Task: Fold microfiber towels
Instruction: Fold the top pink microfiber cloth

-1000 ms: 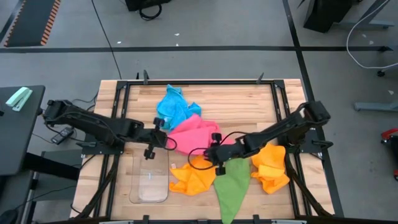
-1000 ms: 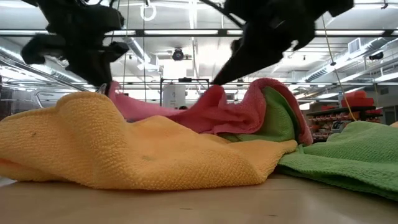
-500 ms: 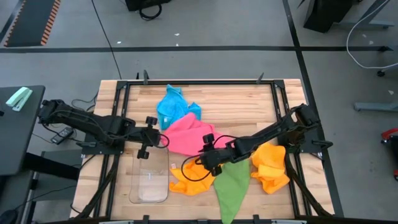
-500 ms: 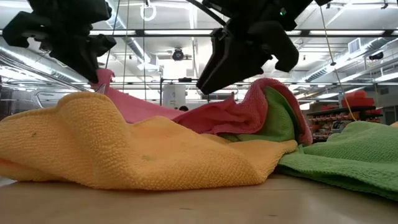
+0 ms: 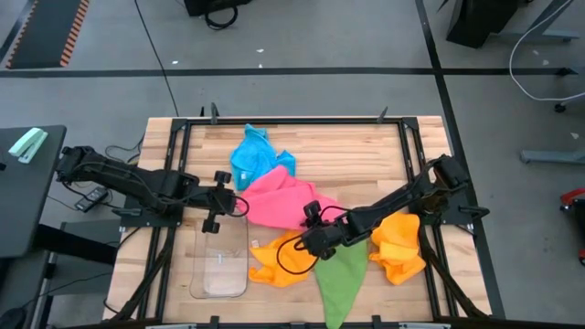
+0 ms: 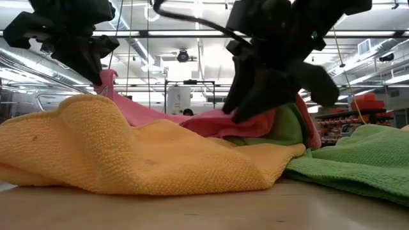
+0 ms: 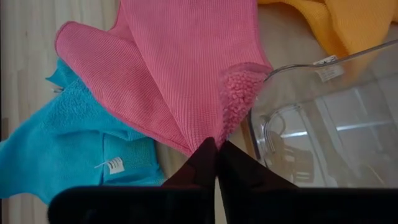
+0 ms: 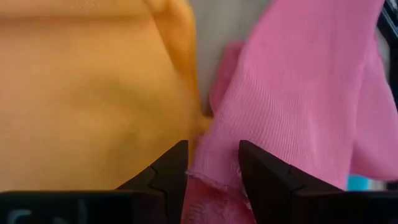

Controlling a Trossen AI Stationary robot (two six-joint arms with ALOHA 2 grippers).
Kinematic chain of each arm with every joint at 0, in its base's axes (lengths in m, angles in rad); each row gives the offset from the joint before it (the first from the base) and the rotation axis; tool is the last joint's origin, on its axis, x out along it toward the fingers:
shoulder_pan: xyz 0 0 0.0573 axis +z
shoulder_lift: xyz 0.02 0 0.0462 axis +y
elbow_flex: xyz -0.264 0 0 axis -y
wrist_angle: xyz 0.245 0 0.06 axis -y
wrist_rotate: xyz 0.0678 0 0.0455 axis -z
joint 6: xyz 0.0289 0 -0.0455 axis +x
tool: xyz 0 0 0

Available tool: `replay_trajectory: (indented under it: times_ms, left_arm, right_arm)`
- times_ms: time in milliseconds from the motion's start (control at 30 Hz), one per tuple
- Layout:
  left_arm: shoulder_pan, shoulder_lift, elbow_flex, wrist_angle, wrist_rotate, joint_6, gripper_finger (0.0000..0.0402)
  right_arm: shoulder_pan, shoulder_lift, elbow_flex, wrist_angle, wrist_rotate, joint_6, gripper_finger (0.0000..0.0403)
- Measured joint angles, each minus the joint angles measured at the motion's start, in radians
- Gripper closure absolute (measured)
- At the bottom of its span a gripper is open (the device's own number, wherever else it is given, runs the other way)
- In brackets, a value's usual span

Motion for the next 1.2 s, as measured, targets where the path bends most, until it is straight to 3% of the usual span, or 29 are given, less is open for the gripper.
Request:
replay_trajectory:
  times_ms: [333,433,600,967,1200]
  left_arm:
    - [0.0,0.0,0.0,0.002,0.0,0.001,0.0365]
    - [0.0,0.0,0.0,0.002,0.0,0.019,0.0374]
    - [0.0,0.0,0.0,0.003,0.0,0.019,0.0392]
    - [-0.008,0.001,0.0,0.165,0.001,-0.016,0.0308]
    - [-0.011,0.011,0.0,0.202,0.0,-0.025,0.0299]
  right_arm:
    - [-0.001,-0.005,0.0,0.021,-0.01,-0.015,0.0339]
    - [-0.006,-0.005,0.0,0.034,-0.023,0.014,0.0359]
    - [-0.025,-0.006,0.0,0.03,-0.036,0.055,0.0363]
    - [-0.057,-0.118,0.014,-0.007,-0.111,0.126,0.0363]
    - [-0.078,-0.122,0.014,-0.054,-0.173,0.146,0.0361]
